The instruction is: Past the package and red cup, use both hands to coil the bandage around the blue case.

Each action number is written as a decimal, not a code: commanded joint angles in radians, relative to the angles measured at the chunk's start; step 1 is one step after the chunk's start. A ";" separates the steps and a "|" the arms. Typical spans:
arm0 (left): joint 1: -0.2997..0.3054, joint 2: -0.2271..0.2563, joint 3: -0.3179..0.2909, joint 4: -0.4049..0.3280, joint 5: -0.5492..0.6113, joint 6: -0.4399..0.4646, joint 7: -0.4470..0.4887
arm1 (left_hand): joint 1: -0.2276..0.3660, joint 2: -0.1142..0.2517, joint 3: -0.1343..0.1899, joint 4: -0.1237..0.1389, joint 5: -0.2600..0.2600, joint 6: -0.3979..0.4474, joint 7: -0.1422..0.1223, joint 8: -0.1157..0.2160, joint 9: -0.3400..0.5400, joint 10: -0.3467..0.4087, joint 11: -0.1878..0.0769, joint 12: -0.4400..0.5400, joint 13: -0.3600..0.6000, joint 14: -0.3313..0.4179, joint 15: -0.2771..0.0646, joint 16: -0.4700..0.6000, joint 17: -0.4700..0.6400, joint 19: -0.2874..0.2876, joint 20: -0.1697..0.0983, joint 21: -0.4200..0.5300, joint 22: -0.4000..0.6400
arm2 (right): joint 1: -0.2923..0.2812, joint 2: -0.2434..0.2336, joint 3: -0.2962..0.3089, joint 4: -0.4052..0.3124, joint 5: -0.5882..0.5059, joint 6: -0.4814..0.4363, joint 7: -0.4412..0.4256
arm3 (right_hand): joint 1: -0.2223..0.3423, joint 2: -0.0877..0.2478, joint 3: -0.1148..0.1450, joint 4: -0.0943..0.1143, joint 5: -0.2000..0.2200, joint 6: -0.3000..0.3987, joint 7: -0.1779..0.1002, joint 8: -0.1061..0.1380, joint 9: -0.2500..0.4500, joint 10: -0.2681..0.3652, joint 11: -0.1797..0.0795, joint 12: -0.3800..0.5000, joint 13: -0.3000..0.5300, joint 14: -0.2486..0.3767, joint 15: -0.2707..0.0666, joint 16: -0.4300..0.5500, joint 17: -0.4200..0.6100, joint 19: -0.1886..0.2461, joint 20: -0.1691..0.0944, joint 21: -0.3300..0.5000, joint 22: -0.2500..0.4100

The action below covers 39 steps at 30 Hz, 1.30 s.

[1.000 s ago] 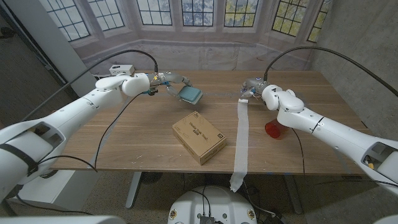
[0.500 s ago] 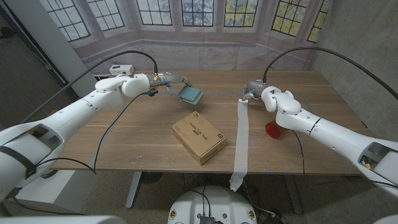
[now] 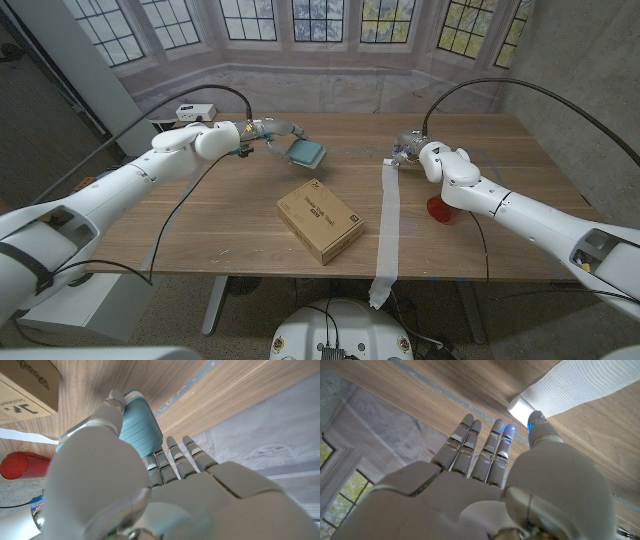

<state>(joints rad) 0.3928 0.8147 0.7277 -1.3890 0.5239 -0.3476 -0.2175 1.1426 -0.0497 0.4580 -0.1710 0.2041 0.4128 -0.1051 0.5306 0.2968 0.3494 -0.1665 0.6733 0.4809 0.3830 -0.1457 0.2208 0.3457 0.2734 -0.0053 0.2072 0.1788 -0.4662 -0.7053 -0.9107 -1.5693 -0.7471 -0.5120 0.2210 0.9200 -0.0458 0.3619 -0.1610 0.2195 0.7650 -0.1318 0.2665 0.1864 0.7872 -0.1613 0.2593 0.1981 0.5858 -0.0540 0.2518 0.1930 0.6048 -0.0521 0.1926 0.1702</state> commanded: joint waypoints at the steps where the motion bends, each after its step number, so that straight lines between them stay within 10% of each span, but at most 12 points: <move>1: 0.016 0.001 -0.009 -0.006 -0.012 0.016 0.007 | -0.040 0.056 0.026 0.020 0.005 0.051 -0.009 0.255 0.022 0.071 -0.049 0.019 0.208 0.008 -0.001 -0.005 0.006 -0.005 -0.001 -0.001 0.003 | 0.025 0.028 -0.020 0.063 0.001 0.022 -0.014 | 0.003 -0.008 0.009 0.002 0.007 0.012 0.000 0.004 0.001 0.014 0.002 0.006 0.002 0.013 -0.149 0.006 0.003 0.005 -0.010 0.006 0.001; 39: 0.008 -0.008 0.004 0.030 -0.031 0.009 0.009 | -0.047 0.059 0.033 0.019 0.006 0.051 -0.007 0.270 0.008 0.077 -0.049 0.016 0.216 0.010 0.001 -0.009 0.011 -0.007 -0.002 -0.002 0.003 | 0.015 0.048 -0.054 0.114 -0.016 0.008 -0.100 | 0.022 -0.006 0.054 0.000 0.015 0.094 0.000 0.005 0.002 0.113 0.013 0.025 0.017 0.103 -0.167 0.005 0.015 0.028 -0.030 0.008 0.002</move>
<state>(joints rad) 0.4014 0.8054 0.7296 -1.3597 0.4985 -0.3371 -0.2044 1.1426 -0.0497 0.4594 -0.1725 0.2041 0.4129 -0.1051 0.5306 0.2968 0.3494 -0.1665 0.6733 0.4809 0.3843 -0.1444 0.2130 0.3552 0.2696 -0.0090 0.2072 0.1788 -0.4321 -0.6625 -0.9606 -1.4687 -0.7464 -0.4940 0.1765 0.9278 -0.0536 0.4055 -0.1599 0.2271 0.8421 -0.1307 0.2663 0.1864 0.8832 -0.1464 0.2741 0.2084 0.6698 -0.0629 0.2516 0.2029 0.6248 -0.0571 0.1967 0.1702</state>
